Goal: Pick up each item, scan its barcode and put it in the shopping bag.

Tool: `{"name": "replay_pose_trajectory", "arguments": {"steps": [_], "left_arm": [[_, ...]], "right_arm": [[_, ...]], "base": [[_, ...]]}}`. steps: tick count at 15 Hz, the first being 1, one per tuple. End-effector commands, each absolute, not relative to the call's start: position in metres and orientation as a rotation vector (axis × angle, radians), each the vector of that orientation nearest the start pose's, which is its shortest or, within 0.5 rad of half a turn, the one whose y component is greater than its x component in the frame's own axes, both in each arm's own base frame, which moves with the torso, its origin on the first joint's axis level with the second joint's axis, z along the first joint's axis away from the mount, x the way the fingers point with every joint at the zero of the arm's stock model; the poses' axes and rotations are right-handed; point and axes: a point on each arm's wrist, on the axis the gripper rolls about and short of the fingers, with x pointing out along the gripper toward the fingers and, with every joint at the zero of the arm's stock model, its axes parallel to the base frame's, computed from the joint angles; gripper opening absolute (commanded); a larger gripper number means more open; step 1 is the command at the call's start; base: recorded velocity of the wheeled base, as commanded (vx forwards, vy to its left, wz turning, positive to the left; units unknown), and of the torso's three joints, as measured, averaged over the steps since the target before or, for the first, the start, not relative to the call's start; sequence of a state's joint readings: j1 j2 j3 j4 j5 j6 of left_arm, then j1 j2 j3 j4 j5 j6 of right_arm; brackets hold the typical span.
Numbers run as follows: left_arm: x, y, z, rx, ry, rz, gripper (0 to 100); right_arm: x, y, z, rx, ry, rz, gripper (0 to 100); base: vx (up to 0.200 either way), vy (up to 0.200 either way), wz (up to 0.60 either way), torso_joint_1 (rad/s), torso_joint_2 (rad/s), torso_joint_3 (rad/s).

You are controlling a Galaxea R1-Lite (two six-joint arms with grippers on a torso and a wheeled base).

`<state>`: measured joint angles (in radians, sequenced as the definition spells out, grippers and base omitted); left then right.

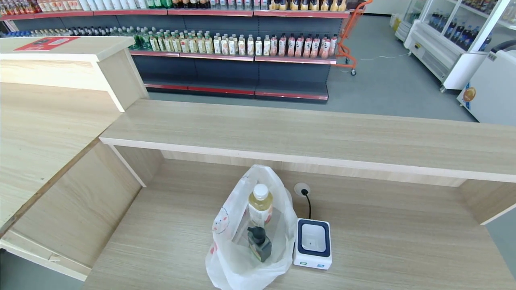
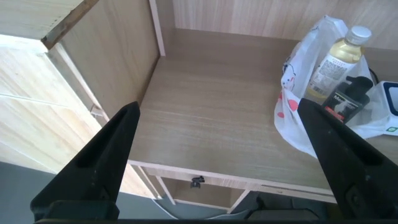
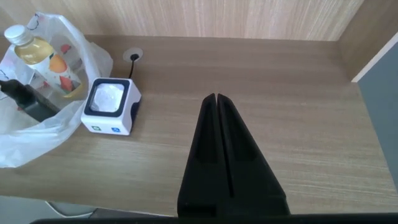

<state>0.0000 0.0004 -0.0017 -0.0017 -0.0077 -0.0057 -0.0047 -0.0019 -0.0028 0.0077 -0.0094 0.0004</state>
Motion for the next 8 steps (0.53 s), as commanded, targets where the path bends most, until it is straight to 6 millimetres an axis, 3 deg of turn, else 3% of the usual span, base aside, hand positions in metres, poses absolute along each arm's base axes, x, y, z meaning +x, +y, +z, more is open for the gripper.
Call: {"name": "replay_pose_trajectory", "arguments": {"steps": [1, 8], "left_arm": [[-0.0229, -0.0002, 0.0761, -0.006, -0.003, -0.008, 100], [-0.0229, -0.0001, 0.0761, -0.006, -0.003, -0.006, 100]], "right_arm": [[-0.023, -0.0001, 0.0755, 0.0, 0.005, -0.014, 0], [-0.023, -0.0001, 0.0755, 0.0, 0.005, -0.014, 0]], "base": [[0.0, 0.0, 0.0, 0.0, 0.0, 0.0], [0.0, 0.0, 0.0, 0.0, 0.0, 0.0]]}}
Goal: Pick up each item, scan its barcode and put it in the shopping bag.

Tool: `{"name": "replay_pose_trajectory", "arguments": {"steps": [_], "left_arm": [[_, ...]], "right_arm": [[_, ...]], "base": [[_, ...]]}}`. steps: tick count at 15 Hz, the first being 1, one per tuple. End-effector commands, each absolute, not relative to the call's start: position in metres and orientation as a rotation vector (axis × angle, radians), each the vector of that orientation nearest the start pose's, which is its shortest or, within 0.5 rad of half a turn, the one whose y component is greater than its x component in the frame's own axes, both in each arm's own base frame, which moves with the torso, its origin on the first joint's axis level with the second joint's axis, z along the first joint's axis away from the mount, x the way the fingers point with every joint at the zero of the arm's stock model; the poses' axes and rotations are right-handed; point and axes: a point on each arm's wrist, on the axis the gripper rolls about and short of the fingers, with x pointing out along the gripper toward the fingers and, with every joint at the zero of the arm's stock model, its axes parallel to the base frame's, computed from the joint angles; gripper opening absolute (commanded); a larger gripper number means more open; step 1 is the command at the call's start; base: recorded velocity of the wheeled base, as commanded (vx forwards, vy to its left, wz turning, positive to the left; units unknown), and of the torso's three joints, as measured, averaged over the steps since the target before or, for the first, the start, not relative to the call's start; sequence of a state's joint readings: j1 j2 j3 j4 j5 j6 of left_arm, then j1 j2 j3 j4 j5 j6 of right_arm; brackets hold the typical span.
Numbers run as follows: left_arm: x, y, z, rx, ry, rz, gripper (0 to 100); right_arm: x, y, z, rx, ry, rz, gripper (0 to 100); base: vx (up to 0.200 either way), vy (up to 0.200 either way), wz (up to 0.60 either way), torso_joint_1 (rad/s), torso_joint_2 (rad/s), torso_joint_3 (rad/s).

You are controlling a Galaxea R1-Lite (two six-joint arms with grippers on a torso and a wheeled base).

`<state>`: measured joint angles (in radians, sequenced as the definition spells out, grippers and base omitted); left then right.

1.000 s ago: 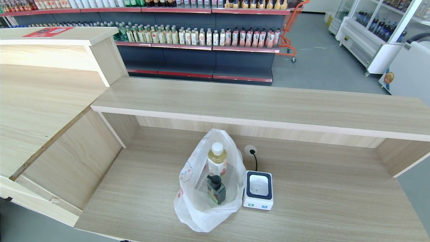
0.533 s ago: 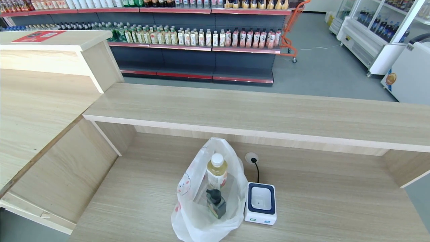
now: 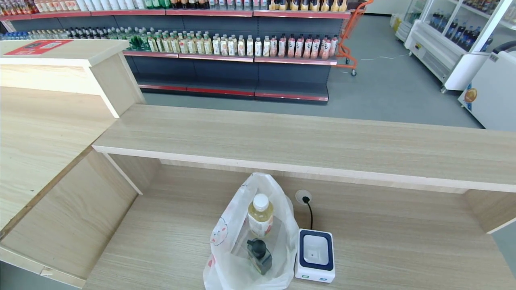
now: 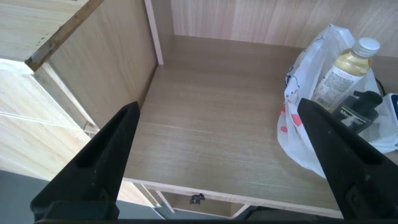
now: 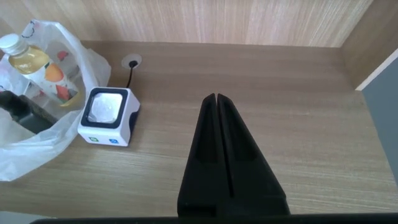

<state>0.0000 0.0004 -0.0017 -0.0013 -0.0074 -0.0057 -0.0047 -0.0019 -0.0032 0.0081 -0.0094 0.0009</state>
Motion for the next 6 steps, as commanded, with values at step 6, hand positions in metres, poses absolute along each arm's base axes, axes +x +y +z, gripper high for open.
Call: {"name": "replay_pose_trajectory", "arguments": {"steps": [6], "left_arm": [[-0.0229, -0.0002, 0.0761, -0.006, -0.003, -0.008, 100]], "right_arm": [[-0.0229, -0.0001, 0.0751, -0.002, 0.006, -0.014, 0]], "base": [[0.0, 0.0, 0.0, 0.0, 0.0, 0.0]]}}
